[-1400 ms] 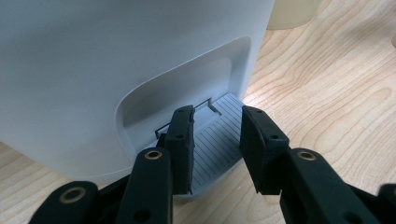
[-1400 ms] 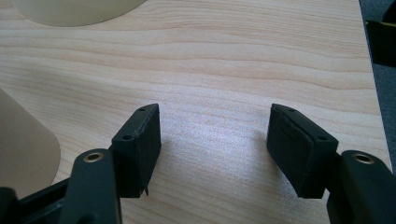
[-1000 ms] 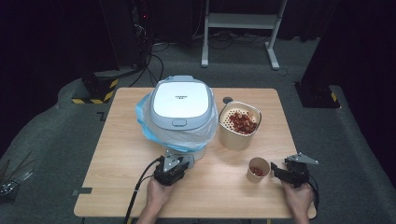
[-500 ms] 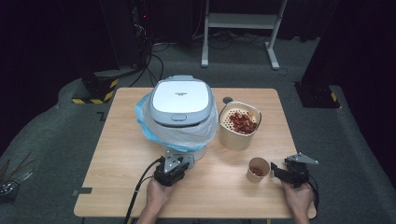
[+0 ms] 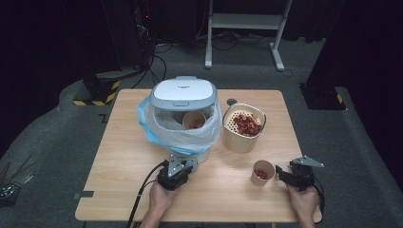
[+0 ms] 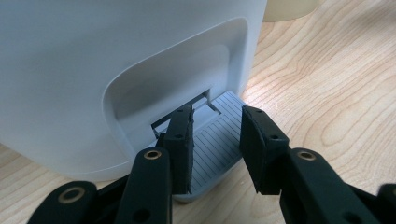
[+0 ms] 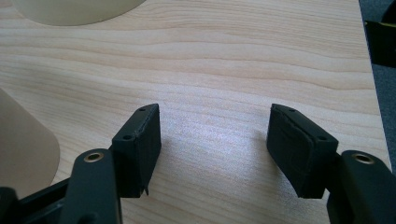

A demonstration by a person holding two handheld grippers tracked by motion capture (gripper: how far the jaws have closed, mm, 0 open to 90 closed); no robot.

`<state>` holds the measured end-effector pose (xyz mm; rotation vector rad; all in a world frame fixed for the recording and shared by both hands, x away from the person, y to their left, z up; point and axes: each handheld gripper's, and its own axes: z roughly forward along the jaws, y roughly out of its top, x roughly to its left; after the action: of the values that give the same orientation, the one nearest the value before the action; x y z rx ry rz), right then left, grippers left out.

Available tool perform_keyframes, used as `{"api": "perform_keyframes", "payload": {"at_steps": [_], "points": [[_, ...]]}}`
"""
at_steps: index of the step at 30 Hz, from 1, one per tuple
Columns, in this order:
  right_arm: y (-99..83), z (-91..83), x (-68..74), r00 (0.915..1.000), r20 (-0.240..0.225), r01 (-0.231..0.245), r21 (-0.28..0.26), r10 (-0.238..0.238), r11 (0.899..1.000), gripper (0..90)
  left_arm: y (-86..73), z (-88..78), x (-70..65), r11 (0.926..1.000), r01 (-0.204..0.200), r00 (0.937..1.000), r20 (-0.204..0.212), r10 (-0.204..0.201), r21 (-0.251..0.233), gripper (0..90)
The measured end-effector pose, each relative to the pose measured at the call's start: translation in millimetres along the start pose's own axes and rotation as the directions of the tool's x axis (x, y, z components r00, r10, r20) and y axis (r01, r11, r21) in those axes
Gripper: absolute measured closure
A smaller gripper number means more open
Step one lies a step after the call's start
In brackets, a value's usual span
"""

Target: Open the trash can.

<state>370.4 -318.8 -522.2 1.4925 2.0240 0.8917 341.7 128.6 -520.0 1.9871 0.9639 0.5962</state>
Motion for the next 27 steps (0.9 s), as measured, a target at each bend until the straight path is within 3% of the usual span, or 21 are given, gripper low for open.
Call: {"api": "perform_keyframes", "payload": {"at_steps": [14,18,27], "points": [[0.1,-0.1,-0.2,1.0000,-0.003,0.000,0.002,0.000,1.000,35.8,-2.5,2.8,-3.3,0.9998,-0.016,0.9997,-0.018,0.016,0.014,64.9],[0.1,0.0,0.1,1.0000,-0.001,0.003,0.002,-0.003,1.000,35.5,-2.5,3.7,-4.0,0.9990,-0.037,0.9991,-0.021,0.038,0.026,64.6],[0.4,0.4,0.5,0.9998,-0.006,0.020,0.006,-0.020,1.000,34.6,-2.6,3.9,-5.1,0.9990,-0.038,0.9989,-0.025,0.039,0.025,64.6]]}}
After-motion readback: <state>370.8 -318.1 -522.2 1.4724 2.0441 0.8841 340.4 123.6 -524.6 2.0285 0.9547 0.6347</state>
